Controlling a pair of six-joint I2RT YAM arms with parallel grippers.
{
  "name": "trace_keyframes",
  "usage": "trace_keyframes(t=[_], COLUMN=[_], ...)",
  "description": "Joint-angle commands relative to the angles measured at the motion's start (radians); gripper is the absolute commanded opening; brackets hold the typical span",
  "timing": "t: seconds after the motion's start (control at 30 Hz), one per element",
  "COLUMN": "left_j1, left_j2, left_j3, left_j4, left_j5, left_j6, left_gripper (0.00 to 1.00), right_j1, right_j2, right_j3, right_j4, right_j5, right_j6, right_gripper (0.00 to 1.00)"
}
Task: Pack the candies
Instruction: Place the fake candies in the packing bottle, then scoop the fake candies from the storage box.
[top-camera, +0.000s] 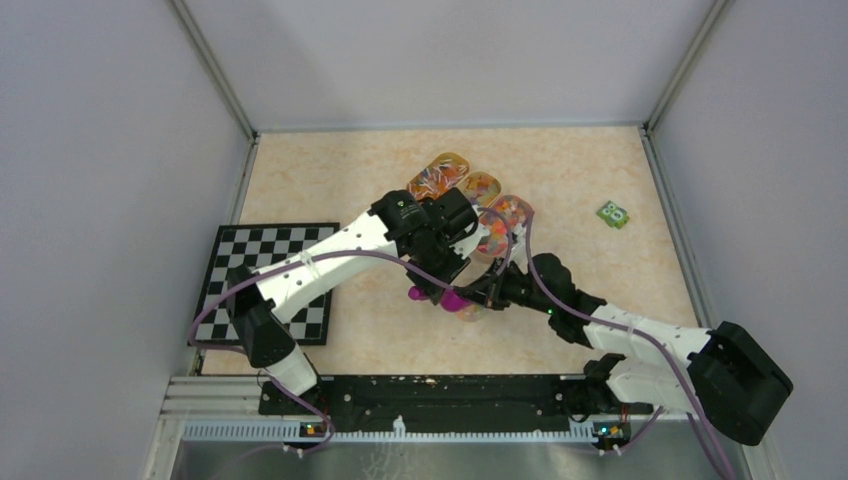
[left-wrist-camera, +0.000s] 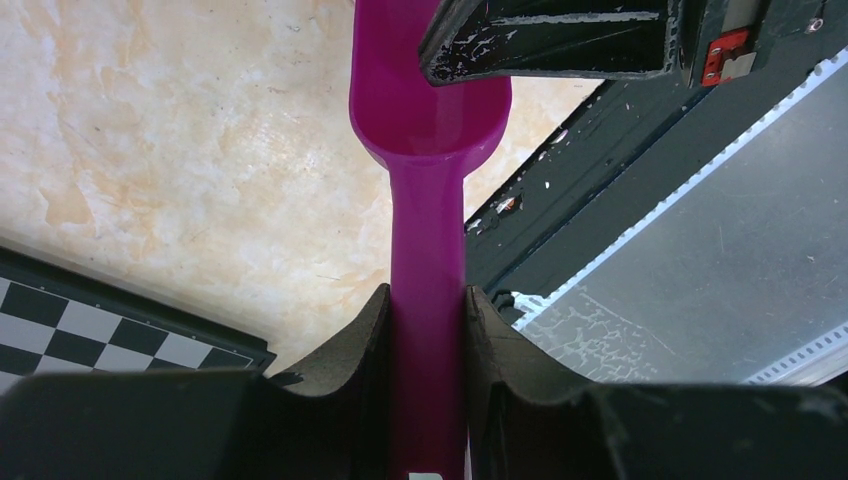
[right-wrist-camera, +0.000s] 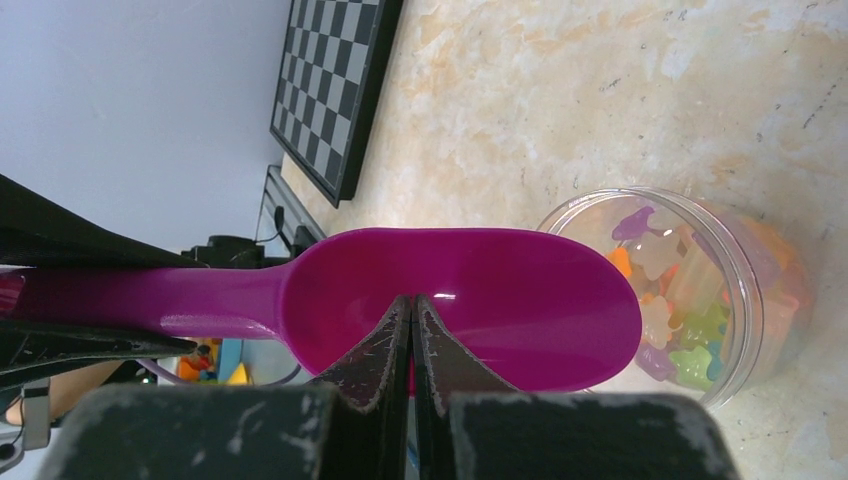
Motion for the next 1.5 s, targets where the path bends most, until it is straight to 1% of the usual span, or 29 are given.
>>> trace_keyframes(t=[0.0, 0.23, 0.37, 0.5, 0.6, 0.77, 0.9, 1.0, 1.1, 1.17, 1.2, 1.23, 1.3, 1.37, 1.43, 1.47], left_j1=[0.011, 0.011, 0.009, 0.008, 0.005, 0.005, 0.005, 0.005, 0.005, 0.009, 0.015, 0.026, 0.048, 0.081, 0.157, 0.205], left_j2=[-0.042, -0.206, -0.301, -0.399, -0.509, -0.738, -0.839, -0.896, -0.878, -0.819, -0.774, -0.727, -0.628, -0.591, -0.566, -0.55], left_j3=[0.031, -0.131, -0.226, -0.337, -0.437, -0.649, -0.729, -0.786, -0.785, -0.735, -0.698, -0.657, -0.577, -0.537, -0.51, -0.496], left_j4=[0.048, 0.148, 0.229, 0.32, 0.441, 0.751, 0.854, 0.933, 0.971, 0.942, 0.909, 0.863, 0.76, 0.728, 0.704, 0.688], left_j5=[-0.009, 0.021, 0.034, 0.042, 0.036, 0.021, 0.085, 0.068, -0.054, -0.176, -0.218, -0.232, -0.226, -0.186, -0.128, -0.07], left_j6=[0.051, 0.116, 0.155, 0.226, 0.309, 0.46, 0.551, 0.591, 0.573, 0.54, 0.525, 0.515, 0.491, 0.466, 0.424, 0.4], left_gripper=[0.0, 0.0, 0.0, 0.0, 0.0, 0.0, 0.0, 0.0, 0.0, 0.0, 0.0, 0.0, 0.0, 0.0, 0.0, 0.0], right_j1=[0.025, 0.02, 0.01, 0.003, 0.0, -0.002, -0.002, -0.002, -0.002, -0.002, -0.002, -0.002, -0.002, -0.006, -0.031, -0.057], right_j2=[-0.061, -0.184, -0.222, -0.271, -0.33, -0.483, -0.579, -0.601, -0.598, -0.58, -0.568, -0.553, -0.527, -0.508, -0.481, -0.461], right_j3=[0.026, 0.082, 0.113, 0.148, 0.179, 0.213, 0.219, 0.231, 0.233, 0.246, 0.257, 0.267, 0.283, 0.285, 0.291, 0.299], right_j4=[-0.026, -0.122, -0.132, -0.134, -0.154, -0.202, -0.255, -0.29, -0.287, -0.29, -0.301, -0.311, -0.332, -0.337, -0.324, -0.309], right_j5=[0.063, 0.205, 0.232, 0.247, 0.278, 0.402, 0.521, 0.569, 0.594, 0.607, 0.618, 0.632, 0.676, 0.736, 0.761, 0.748], right_j6=[0.019, 0.012, 0.01, 0.006, 0.001, -0.019, -0.028, -0.047, -0.069, -0.105, -0.133, -0.163, -0.22, -0.261, -0.296, -0.321], right_gripper=[0.0, 0.0, 0.0, 0.0, 0.0, 0.0, 0.0, 0.0, 0.0, 0.0, 0.0, 0.0, 0.0, 0.0, 0.0, 0.0])
